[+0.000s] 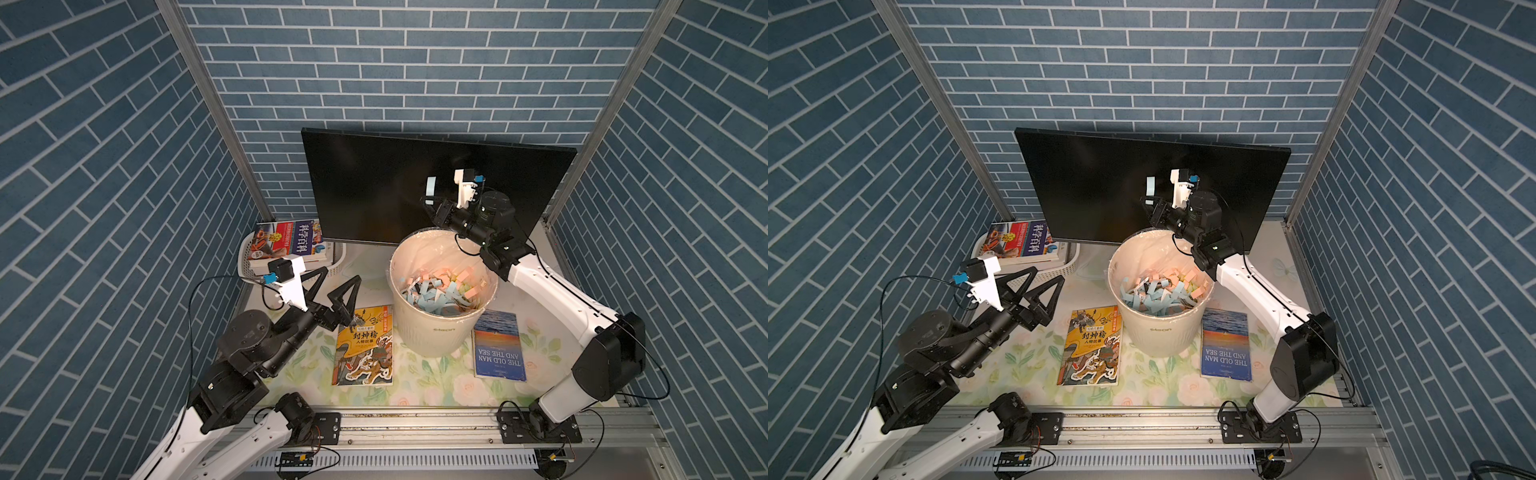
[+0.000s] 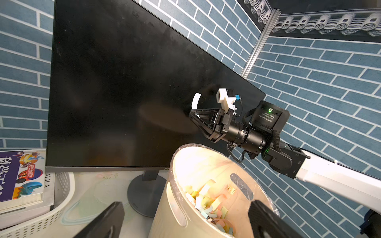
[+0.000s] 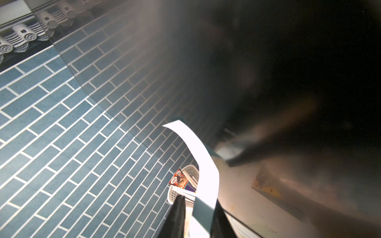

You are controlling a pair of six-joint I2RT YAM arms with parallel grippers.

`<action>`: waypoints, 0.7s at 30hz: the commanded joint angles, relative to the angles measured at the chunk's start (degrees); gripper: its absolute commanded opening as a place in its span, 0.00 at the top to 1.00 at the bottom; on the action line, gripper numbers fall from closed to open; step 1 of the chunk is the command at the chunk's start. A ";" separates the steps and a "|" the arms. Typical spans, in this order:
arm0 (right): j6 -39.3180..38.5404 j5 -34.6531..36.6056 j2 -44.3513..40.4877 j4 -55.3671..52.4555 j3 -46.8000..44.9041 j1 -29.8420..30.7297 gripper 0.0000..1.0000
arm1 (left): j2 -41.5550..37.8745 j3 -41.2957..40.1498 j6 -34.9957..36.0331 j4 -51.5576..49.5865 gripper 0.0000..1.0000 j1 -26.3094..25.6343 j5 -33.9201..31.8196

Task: Remove the sticky note from the monitor
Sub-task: Tear off the sticky note from the monitor.

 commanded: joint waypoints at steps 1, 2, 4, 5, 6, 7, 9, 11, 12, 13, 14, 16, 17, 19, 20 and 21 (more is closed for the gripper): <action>1.50 -1.19 1.14 2.75 2.21 -0.32 0.87 | -0.96 0.00 0.75 -1.43 0.00 0.15 -1.14; 1.57 -1.29 1.24 2.92 2.24 -0.32 0.90 | -1.09 0.06 0.67 -1.60 0.00 0.11 -1.29; 1.76 -1.55 1.37 3.11 2.21 -0.30 0.96 | -1.37 0.08 0.60 -1.96 0.00 0.07 -1.36; 1.83 -1.79 1.45 3.24 2.13 -0.32 0.98 | -1.51 0.16 0.51 -2.11 0.00 0.12 -1.43; 1.86 -1.93 1.39 3.48 1.99 -0.32 0.99 | -1.70 0.17 0.37 -2.22 0.00 0.15 -1.43; 1.94 -2.06 1.27 3.68 1.77 -0.32 1.00 | -1.80 0.24 0.29 -2.32 0.00 0.16 -1.50; 2.11 -2.19 0.97 4.16 1.14 -0.28 1.00 | -1.85 0.68 0.16 -2.79 0.00 0.07 -1.54; 2.36 -2.46 0.58 4.70 0.45 -0.32 1.00 | -1.72 1.31 0.03 -3.26 0.00 0.15 -1.44; 2.45 -2.48 0.39 4.87 0.08 -0.32 1.00 | -1.68 1.65 -0.07 -3.49 0.00 0.12 -1.44; 2.57 -2.55 0.14 5.05 -0.25 -0.32 1.00 | -1.60 1.92 -0.15 -3.63 0.00 0.15 -1.36; 2.71 -2.66 -0.12 5.34 -0.72 -0.32 1.00 | -1.65 2.05 -0.18 -3.66 0.00 0.11 -1.26; 2.81 -2.81 -0.65 5.61 -1.51 -0.30 1.00 | -1.67 2.27 -0.53 -3.68 0.00 0.14 -1.17; 2.83 -2.92 -1.08 5.66 -2.03 -0.32 1.00 | -1.74 2.28 -0.77 -3.62 0.00 0.18 -1.09; 2.75 -2.96 -1.76 5.72 -2.84 -0.33 1.00 | -1.72 2.20 -1.06 -3.46 0.00 0.16 -0.89; 2.74 -2.94 -2.25 5.79 -3.24 -0.32 1.00 | -1.68 2.12 -1.22 -3.34 0.00 0.15 -0.79; 2.67 -2.93 -2.64 5.78 -3.72 -0.28 1.00 | -1.63 2.01 -1.29 -3.19 0.00 0.14 -0.67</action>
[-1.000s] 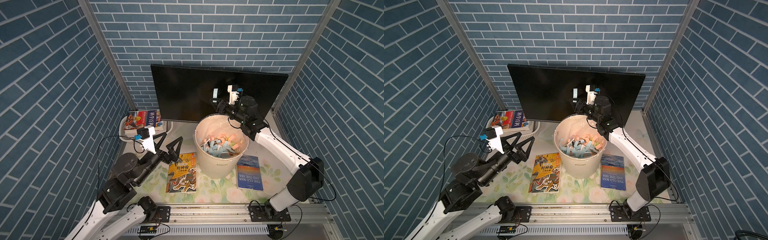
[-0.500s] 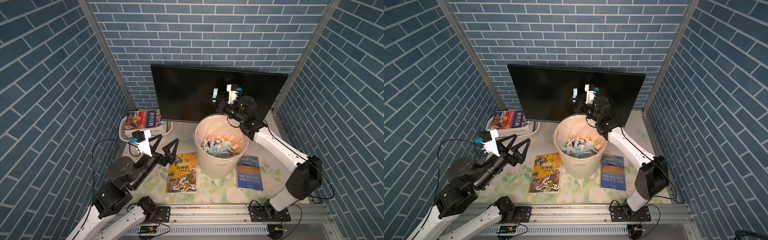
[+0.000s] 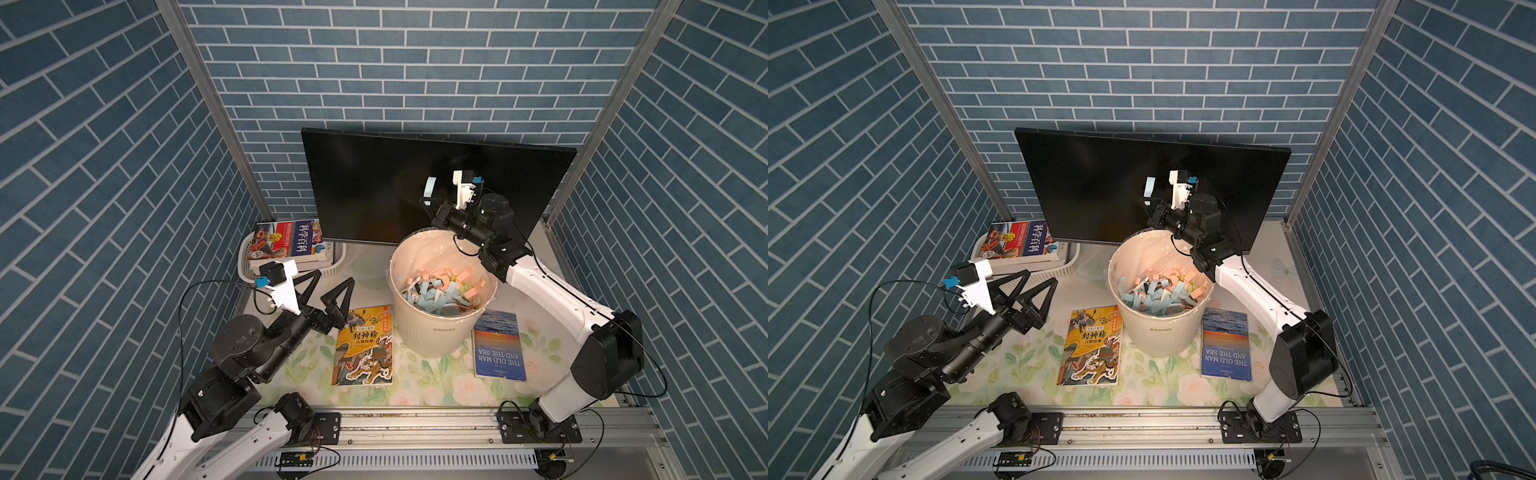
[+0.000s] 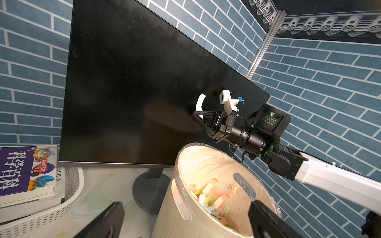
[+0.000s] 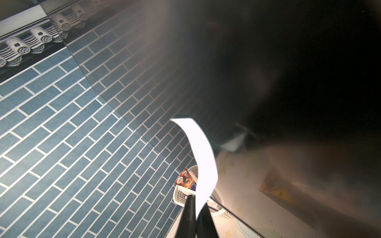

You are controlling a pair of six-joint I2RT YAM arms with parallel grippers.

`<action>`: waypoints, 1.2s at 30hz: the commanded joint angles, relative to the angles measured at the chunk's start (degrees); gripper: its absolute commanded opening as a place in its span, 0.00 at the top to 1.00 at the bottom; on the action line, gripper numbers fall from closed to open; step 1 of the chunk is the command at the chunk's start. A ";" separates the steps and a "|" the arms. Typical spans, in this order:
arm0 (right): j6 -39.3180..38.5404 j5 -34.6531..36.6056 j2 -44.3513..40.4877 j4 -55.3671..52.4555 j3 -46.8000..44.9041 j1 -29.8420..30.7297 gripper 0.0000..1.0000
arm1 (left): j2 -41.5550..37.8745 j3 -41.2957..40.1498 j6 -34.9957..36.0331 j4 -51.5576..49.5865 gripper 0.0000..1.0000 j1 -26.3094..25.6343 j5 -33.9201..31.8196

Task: Remove the sticky note from the monitor
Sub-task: Tear off the sticky note from the monitor, then place the sticky note in the trash bin.

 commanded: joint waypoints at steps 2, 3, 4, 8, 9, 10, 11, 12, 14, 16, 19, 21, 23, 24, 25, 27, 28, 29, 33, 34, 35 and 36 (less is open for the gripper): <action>1.10 -0.98 -3.47 1.93 -2.01 -0.30 1.00 | -0.12 0.86 -0.69 0.24 0.00 0.10 0.69; 1.10 -1.05 -3.86 2.00 -2.48 -0.27 1.00 | 0.09 0.82 -0.78 0.40 0.00 0.08 0.90; 1.06 -1.01 -4.36 2.18 -3.02 -0.26 1.00 | 0.27 0.81 -0.86 0.53 0.00 0.10 0.97; 0.93 -1.13 -6.42 2.51 -5.41 -0.26 1.00 | 1.14 0.90 -0.84 1.03 0.00 0.09 1.74; 0.84 -1.29 -6.96 2.54 -5.99 -0.26 1.00 | 1.40 0.90 -0.93 1.19 0.00 0.15 1.85; 0.84 -1.47 -7.56 2.62 -6.57 -0.26 1.00 | 1.58 0.89 -0.94 1.37 0.00 0.16 2.06; 0.70 -1.67 -8.10 2.59 -7.27 -0.30 1.00 | 1.76 0.82 -0.96 1.54 0.00 0.09 2.14; 0.56 -1.90 -8.61 2.39 -7.75 -0.31 1.00 | 1.94 0.74 -0.97 1.79 0.00 0.10 2.28; -0.77 -2.18 -9.78 0.89 -8.48 -0.06 1.00 | 2.21 0.49 -1.06 2.23 0.00 0.15 2.50; -2.41 -2.15 -10.73 -1.30 -8.72 0.25 1.00 | 2.51 0.18 -1.05 2.68 0.00 0.16 2.73; -5.23 -1.75 -12.54 -4.87 -9.18 1.10 1.00 | 2.94 -0.19 -1.16 3.33 0.00 0.15 3.07; -7.57 -1.06 -13.75 -7.93 -9.22 1.88 1.00 | 3.21 -0.32 -1.17 3.67 0.00 0.09 3.28; -10.42 -0.15 -14.92 -11.41 -9.29 2.83 1.00 | 3.45 -0.37 -1.16 3.79 0.00 0.13 3.38; -11.67 0.32 -15.48 -13.04 -9.34 3.36 1.00 | 3.54 -0.37 -1.17 3.88 0.00 0.12 3.45; -13.10 0.70 -15.98 -14.82 -9.37 3.92 1.00 | 3.65 -0.33 -1.16 4.02 0.00 0.14 3.48; -15.89 1.98 -16.95 -18.63 -9.25 5.04 1.00 | 3.84 -0.28 -1.16 4.15 0.00 0.16 3.64; -17.06 2.68 -17.36 -20.63 -9.17 5.54 1.00 | 3.93 -0.25 -1.17 4.23 0.00 0.09 3.65; -18.44 3.40 -17.72 -22.52 -9.00 6.15 1.00 | 4.06 -0.24 -1.17 4.29 0.00 0.15 3.73; -23.84 7.24 -18.80 -31.08 -7.55 8.97 1.00 | 4.38 -0.20 -1.25 4.64 0.00 0.13 4.08; -24.94 8.24 -19.11 -32.95 -7.33 9.75 1.00 | 4.38 -0.24 -1.26 4.68 0.00 0.15 4.14; -26.33 9.79 -19.30 -35.72 -6.85 10.53 1.00 | 4.47 -0.32 -1.20 4.82 0.00 0.10 4.10; -27.24 11.05 -19.39 -37.74 -6.42 11.27 1.00 | 4.47 -0.39 -1.20 4.93 0.00 0.14 4.10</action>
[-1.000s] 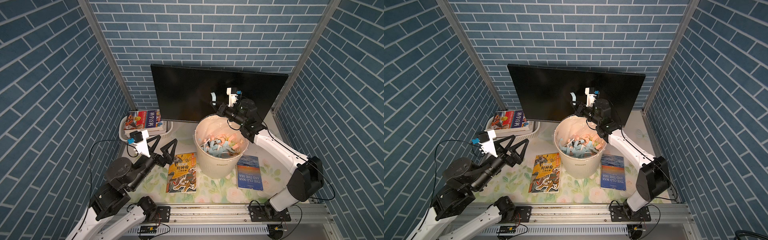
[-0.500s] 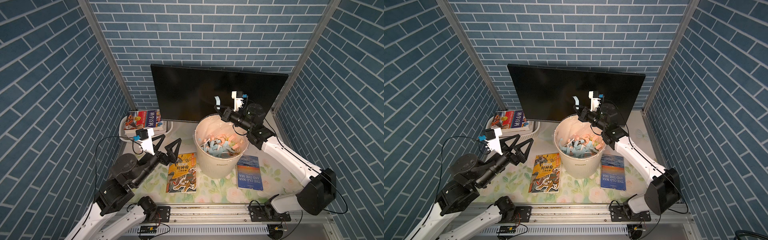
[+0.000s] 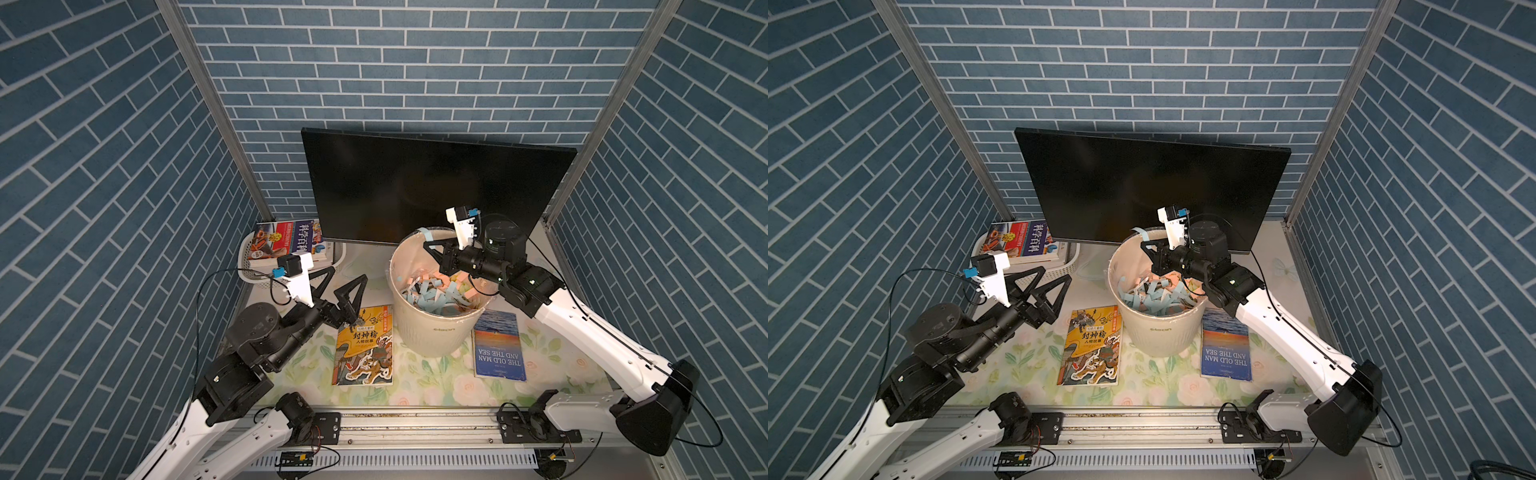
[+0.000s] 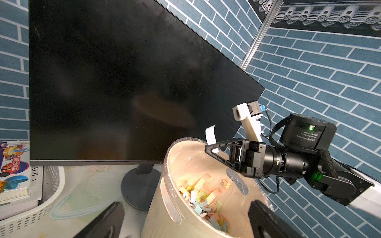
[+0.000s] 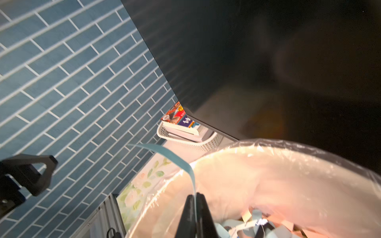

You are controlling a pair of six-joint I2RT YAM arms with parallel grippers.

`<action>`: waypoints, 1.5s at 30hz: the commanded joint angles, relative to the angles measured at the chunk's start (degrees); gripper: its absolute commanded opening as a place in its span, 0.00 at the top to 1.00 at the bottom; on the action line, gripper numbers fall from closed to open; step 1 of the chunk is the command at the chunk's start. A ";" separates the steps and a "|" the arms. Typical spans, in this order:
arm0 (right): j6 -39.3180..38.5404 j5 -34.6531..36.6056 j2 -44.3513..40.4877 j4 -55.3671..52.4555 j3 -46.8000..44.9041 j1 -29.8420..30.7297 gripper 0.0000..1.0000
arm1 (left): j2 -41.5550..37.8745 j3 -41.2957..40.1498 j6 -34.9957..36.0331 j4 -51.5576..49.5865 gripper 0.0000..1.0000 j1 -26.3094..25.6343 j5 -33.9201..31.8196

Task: Remove the sticky note from the monitor
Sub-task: Place the sticky note in the trash bin.

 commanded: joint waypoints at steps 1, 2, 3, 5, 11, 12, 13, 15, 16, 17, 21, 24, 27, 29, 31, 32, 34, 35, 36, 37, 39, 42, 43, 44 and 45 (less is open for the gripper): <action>-7.09 5.80 -1.33 -10.95 2.67 1.88 1.00 | 0.14 -0.41 -0.03 2.09 0.00 0.15 0.49; -7.83 7.14 -1.40 -12.73 2.98 2.46 1.00 | 0.25 -0.49 -0.05 2.18 0.00 0.15 0.56; -8.41 8.33 -1.34 -14.14 3.17 2.99 1.00 | 0.39 -0.44 -0.05 2.26 0.00 0.14 0.70; -9.40 10.27 -1.25 -16.95 3.34 3.83 1.00 | 0.61 -0.34 -0.09 2.28 0.00 0.10 0.91; -10.52 15.02 -0.26 -21.31 2.82 4.91 0.96 | 1.02 -0.16 -0.31 2.53 0.00 0.12 1.22; -10.71 15.18 -0.08 -21.62 2.78 4.94 0.91 | 1.00 -0.15 -0.29 2.55 0.00 0.13 1.27; -10.90 15.32 0.04 -21.89 2.81 5.00 0.86 | 1.14 -0.11 -0.35 2.54 0.00 0.12 1.33; -11.11 15.74 0.03 -22.11 2.87 5.09 0.77 | 1.16 -0.07 -0.39 2.43 0.00 0.16 1.37; -11.19 15.85 -0.08 -22.17 2.94 5.05 0.72 | 1.23 0.01 -0.38 2.42 0.00 0.16 1.37; -11.22 15.95 -0.14 -22.21 3.10 5.11 0.69 | 1.24 0.09 -0.36 2.38 0.00 0.09 1.37; -11.20 17.06 -0.75 -22.08 3.52 5.14 0.57 | 1.23 0.11 -0.39 2.46 0.00 0.15 1.44; -11.20 16.98 -1.34 -21.49 3.44 5.13 0.50 | 1.32 -0.10 -0.45 2.69 0.00 0.11 1.59; -11.10 16.82 -2.26 -20.75 3.28 5.12 0.45 | 1.33 -0.37 -0.48 2.73 0.00 0.14 1.63; -11.06 16.70 -3.04 -20.11 3.17 5.11 0.43 | 1.26 -0.46 -0.42 2.82 0.00 0.08 1.51; -11.15 16.42 -3.89 -19.31 3.21 5.06 0.40 | 1.15 -0.57 -0.41 2.82 0.00 0.13 1.34; -11.19 16.27 -4.39 -18.93 3.31 5.05 0.38 | 1.10 -0.59 -0.26 2.72 0.00 0.11 1.30; -11.20 16.32 -5.32 -18.37 3.65 4.98 0.34 | 0.98 -0.59 -0.16 2.53 0.00 0.16 1.06; -11.15 16.26 -5.71 -18.19 3.89 5.01 0.32 | 0.96 -0.59 -0.14 2.48 0.00 0.16 1.02; -11.21 16.03 -6.12 -18.11 4.28 4.88 0.30 | 0.90 -0.59 -0.04 2.42 0.00 0.16 0.94; -11.23 15.81 -6.24 -18.15 4.63 4.81 0.29 | 0.89 -0.59 -0.05 2.38 0.00 0.15 0.81; -11.23 15.52 -6.41 -18.40 5.35 4.62 0.27 | 0.80 -0.51 -0.05 2.30 0.00 0.15 0.84; -11.10 16.50 -7.26 -18.31 5.70 4.51 0.22 | 0.69 -0.37 0.03 2.14 0.00 0.11 0.48; -11.07 17.28 -7.76 -18.17 5.65 4.45 0.04 | 0.64 -0.33 0.06 2.12 0.00 0.10 0.22; -11.05 18.21 -8.43 -18.04 5.51 4.39 0.01 | 0.51 -0.41 0.14 2.05 0.00 0.09 -0.18; -11.01 19.45 -9.19 -17.90 5.35 4.35 0.01 | 0.34 -0.48 0.31 2.07 0.00 0.09 -0.56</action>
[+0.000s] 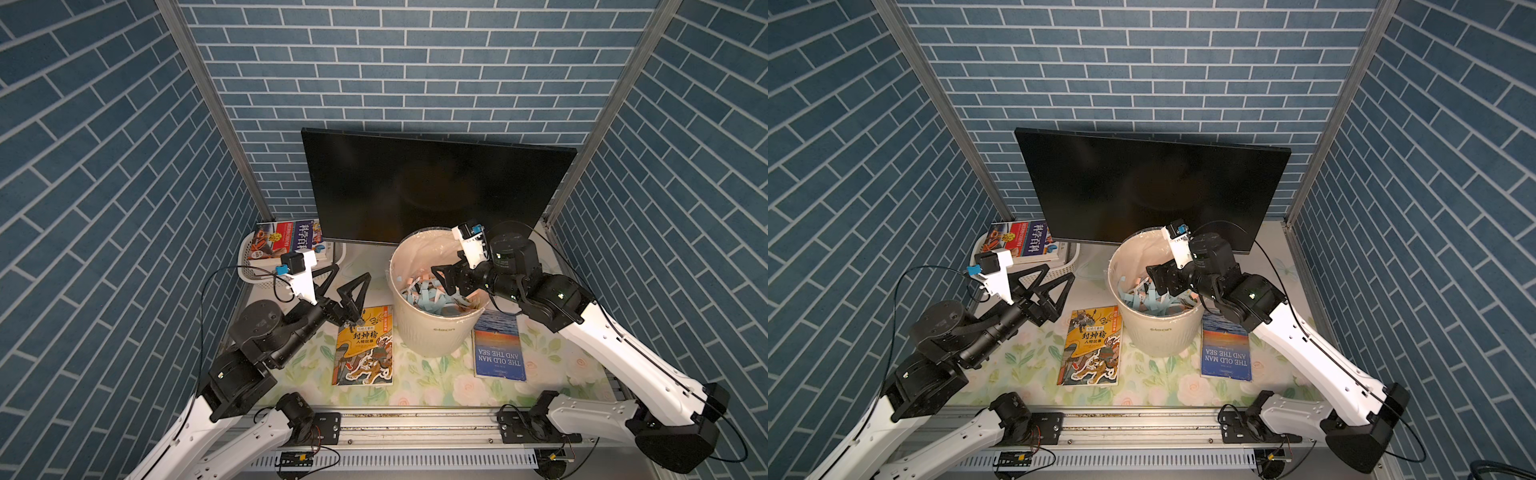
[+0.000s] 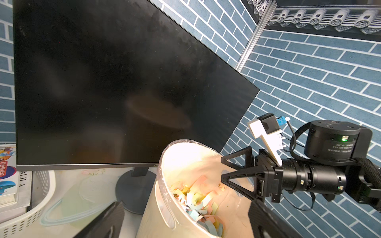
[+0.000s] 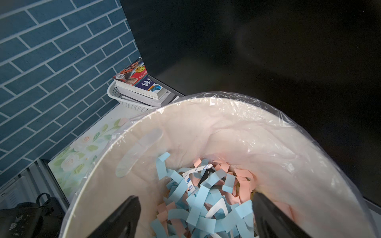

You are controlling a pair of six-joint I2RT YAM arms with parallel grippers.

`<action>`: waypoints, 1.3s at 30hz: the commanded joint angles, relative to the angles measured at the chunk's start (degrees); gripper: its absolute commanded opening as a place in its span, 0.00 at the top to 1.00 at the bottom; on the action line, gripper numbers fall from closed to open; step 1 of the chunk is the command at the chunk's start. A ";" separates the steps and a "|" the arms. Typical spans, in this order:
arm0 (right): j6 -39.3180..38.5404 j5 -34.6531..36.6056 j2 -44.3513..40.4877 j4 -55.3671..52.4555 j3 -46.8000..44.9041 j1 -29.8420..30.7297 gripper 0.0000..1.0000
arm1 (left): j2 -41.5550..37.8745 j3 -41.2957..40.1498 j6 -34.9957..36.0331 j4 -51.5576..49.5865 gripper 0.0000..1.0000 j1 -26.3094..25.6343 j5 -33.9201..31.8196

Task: Remove the sticky note from the monitor
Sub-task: Place the sticky note in the trash bin, then reset both arms

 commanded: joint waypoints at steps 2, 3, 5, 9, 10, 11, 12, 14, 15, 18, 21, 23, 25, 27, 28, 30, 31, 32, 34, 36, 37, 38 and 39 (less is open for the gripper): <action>-0.11 4.95 -4.10 2.36 0.12 -0.44 0.00 | -1.03 -0.63 1.23 0.27 0.00 0.11 -2.22; -0.37 5.97 -5.05 2.86 -0.48 -0.52 0.00 | -1.14 -0.78 1.61 0.35 0.00 0.15 -2.78; -0.81 9.39 -7.50 3.78 -1.85 -0.51 0.00 | -1.25 -1.07 2.44 0.37 0.00 0.10 -4.80; -2.39 20.06 -13.09 5.48 -5.62 -0.54 0.00 | -0.92 -1.85 3.86 0.24 0.00 0.10 -10.63; -2.79 23.67 -14.80 6.03 -6.99 -0.54 0.00 | -0.91 -2.21 3.95 0.35 0.00 0.08 -12.35; -3.09 27.11 -16.61 6.58 -8.65 -0.55 0.00 | -1.03 -2.86 3.94 0.75 0.00 0.15 -14.56; -3.39 31.05 -18.52 7.19 -10.20 -0.56 0.00 | -1.26 -3.65 3.78 1.31 0.00 0.16 -16.67; -4.00 37.94 -22.45 8.46 -14.15 -0.56 0.00 | -2.03 -5.63 3.83 2.76 0.00 0.13 -21.13; -4.27 41.20 -24.53 9.27 -16.29 -0.58 0.00 | -2.39 -6.65 3.80 3.43 0.00 0.13 -23.49; -3.68 50.13 -29.75 10.79 -22.82 -0.53 0.00 | -3.21 -9.49 4.12 5.43 0.00 0.15 -30.42; -2.83 55.19 -34.63 12.73 -30.66 -0.54 0.00 | -3.60 -12.51 6.27 8.44 0.00 0.28 -34.27; -0.22 58.29 -37.48 14.02 -36.32 -0.60 0.00 | -3.48 -14.63 6.72 10.56 0.00 0.49 -36.84; 1.56 61.02 -39.44 16.19 -41.85 -0.62 0.00 | -3.02 -16.96 6.98 13.02 0.00 1.63 -38.49; 1.41 64.78 -40.66 21.54 -48.25 -0.77 0.00 | -2.13 -19.69 7.05 15.98 0.00 3.99 -38.28; 0.06 65.59 -40.98 25.31 -50.91 -0.76 0.00 | -1.53 -20.75 6.81 17.11 0.00 5.43 -37.76; -3.70 66.48 -41.16 34.26 -56.27 -1.35 0.00 | -0.12 -23.31 5.66 19.60 0.00 8.24 -35.56; -4.40 67.10 -40.82 38.21 -58.76 -1.98 0.00 | 0.73 -24.85 5.26 21.36 0.00 9.49 -34.48; -5.20 67.23 -40.26 41.84 -61.03 -2.77 0.00 | 1.50 -26.39 5.01 23.41 0.00 10.70 -33.60; -6.79 66.06 -38.62 49.02 -65.50 -5.59 0.00 | 4.17 -30.49 5.13 28.26 0.00 12.65 -32.80; -7.92 61.66 -36.91 56.53 -69.82 -10.01 0.00 | 6.52 -33.48 5.76 33.42 0.00 14.12 -32.84; -8.00 59.22 -36.03 59.94 -71.84 -12.56 0.00 | 7.77 -34.93 6.81 35.94 0.00 14.61 -33.15; -8.06 56.87 -35.23 63.76 -73.86 -14.92 0.00 | 8.97 -36.29 8.13 38.69 0.00 14.84 -33.76; -8.39 54.90 -34.38 67.64 -76.08 -16.86 0.00 | 10.26 -37.87 9.83 41.55 0.00 15.11 -34.28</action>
